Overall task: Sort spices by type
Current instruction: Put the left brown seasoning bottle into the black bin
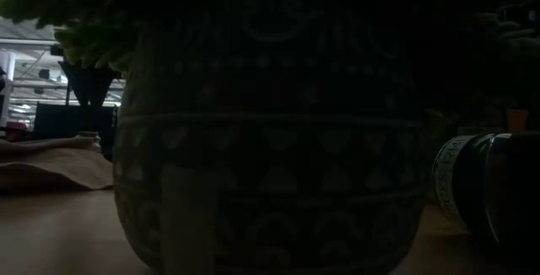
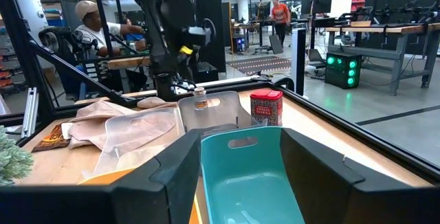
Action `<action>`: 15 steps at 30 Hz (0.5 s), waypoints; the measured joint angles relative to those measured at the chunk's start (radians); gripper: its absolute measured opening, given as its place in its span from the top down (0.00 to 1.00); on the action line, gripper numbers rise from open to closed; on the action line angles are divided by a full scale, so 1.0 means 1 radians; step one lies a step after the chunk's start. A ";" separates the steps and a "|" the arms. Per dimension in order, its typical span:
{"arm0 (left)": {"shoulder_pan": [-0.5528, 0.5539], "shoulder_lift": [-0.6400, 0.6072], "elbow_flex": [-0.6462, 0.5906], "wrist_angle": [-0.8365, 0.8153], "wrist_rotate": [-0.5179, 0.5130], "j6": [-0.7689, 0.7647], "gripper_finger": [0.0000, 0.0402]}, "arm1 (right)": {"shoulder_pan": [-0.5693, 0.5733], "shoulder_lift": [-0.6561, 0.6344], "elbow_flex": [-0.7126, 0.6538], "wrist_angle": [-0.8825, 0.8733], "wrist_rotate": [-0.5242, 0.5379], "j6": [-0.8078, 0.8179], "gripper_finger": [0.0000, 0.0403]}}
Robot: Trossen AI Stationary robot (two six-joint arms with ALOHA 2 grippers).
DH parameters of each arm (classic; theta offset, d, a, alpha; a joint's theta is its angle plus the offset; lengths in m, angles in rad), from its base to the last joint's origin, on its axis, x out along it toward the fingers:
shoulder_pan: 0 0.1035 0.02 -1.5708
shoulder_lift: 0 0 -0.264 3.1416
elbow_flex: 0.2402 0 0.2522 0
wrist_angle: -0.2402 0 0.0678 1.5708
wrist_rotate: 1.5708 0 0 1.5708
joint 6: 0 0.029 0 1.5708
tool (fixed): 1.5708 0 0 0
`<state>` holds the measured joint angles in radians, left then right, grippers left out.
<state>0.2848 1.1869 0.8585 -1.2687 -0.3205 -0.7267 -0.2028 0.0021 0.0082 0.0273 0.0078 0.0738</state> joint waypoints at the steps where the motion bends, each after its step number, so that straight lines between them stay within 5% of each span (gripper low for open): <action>1: 0.014 0.011 0.000 0.001 0.006 0.023 0.51 | 0.000 0.000 0.000 0.000 0.000 0.000 0.51; 15: 0.174 0.130 0.000 0.056 0.099 0.261 0.51 | 0.000 0.000 0.000 -0.002 0.000 0.000 0.51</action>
<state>0.4591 1.3168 0.8581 -1.2125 -0.2218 -0.4654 -0.2028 0.0021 0.0082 0.0254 0.0076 0.0738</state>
